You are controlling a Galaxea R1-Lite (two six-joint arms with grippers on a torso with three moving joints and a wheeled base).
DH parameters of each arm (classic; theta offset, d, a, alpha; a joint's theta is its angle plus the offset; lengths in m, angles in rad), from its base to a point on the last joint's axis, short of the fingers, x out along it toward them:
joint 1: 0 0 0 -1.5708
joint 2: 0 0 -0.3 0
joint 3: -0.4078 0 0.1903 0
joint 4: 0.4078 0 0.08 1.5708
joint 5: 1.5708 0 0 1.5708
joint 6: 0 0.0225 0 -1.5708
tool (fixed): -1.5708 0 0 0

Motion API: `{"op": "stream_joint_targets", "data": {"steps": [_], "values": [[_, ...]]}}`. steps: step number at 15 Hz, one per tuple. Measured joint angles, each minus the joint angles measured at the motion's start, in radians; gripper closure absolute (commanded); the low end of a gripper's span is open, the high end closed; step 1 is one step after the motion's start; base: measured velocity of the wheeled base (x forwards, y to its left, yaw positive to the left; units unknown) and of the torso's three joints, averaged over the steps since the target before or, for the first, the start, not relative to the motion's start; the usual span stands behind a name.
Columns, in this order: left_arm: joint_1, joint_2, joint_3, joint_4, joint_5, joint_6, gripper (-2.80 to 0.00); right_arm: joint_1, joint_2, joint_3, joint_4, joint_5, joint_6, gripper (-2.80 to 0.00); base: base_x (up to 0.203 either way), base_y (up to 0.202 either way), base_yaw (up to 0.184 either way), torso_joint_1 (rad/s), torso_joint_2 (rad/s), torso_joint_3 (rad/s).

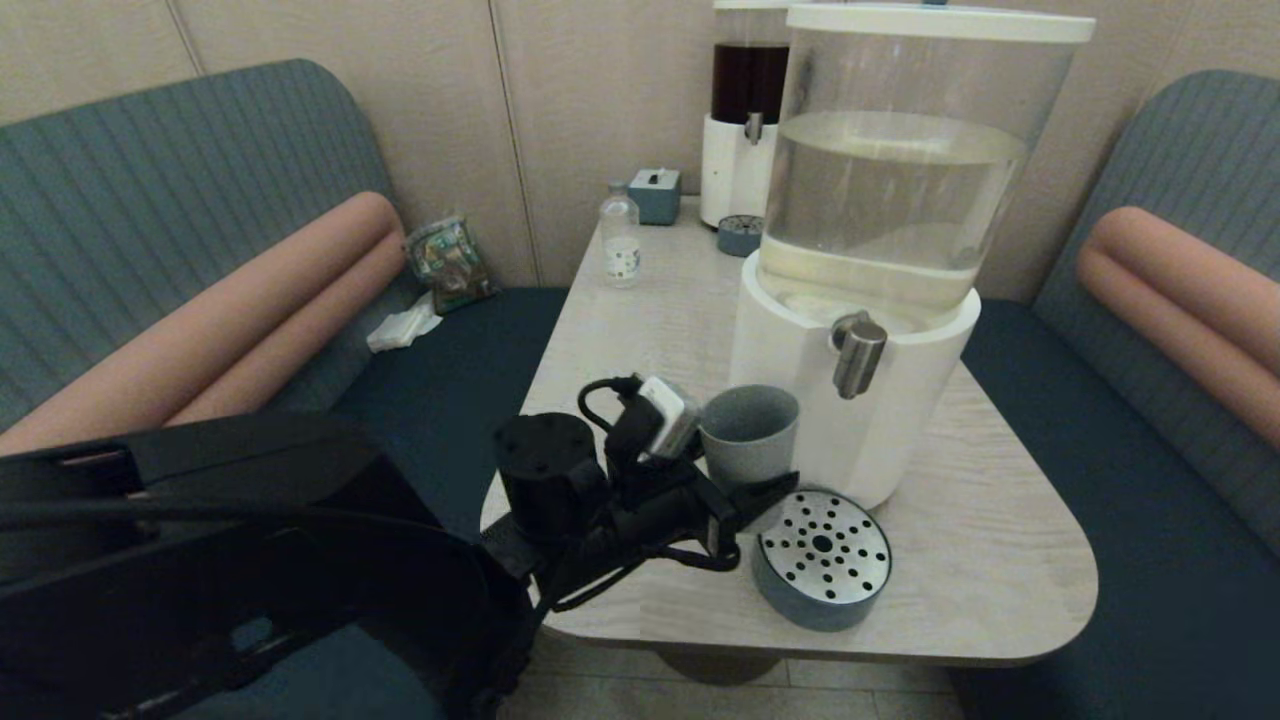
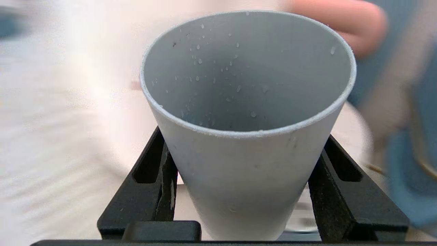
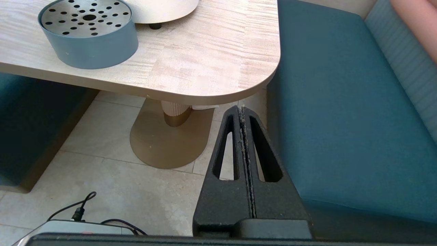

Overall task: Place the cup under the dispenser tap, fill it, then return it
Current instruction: Place the cup next to the water dispenser

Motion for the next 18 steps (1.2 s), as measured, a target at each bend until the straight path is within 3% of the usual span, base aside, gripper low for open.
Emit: {"op": "stream_joint_targets", "data": {"steps": [5,8,13,18], "values": [[0.226,-0.050,-0.009,-0.002,0.004,-0.001,0.00,0.000,0.000,0.000,0.000,0.000,0.000,0.00,0.000,0.000,0.000,0.000,0.00,0.000],[0.324,0.001,-0.098,-0.003,0.005,-0.001,0.00,0.000,0.000,0.000,0.000,0.000,0.000,0.00,0.000,0.000,0.000,0.000,0.00,0.000],[0.413,0.194,-0.339,0.008,0.032,-0.004,0.00,0.000,0.000,0.000,0.000,0.000,0.000,0.00,0.000,0.000,0.000,0.000,0.00,0.000],[0.429,0.322,-0.423,0.013,0.038,-0.005,0.00,0.000,0.000,0.000,0.000,0.000,0.000,0.00,0.000,0.000,0.000,0.000,0.00,0.000]]}}
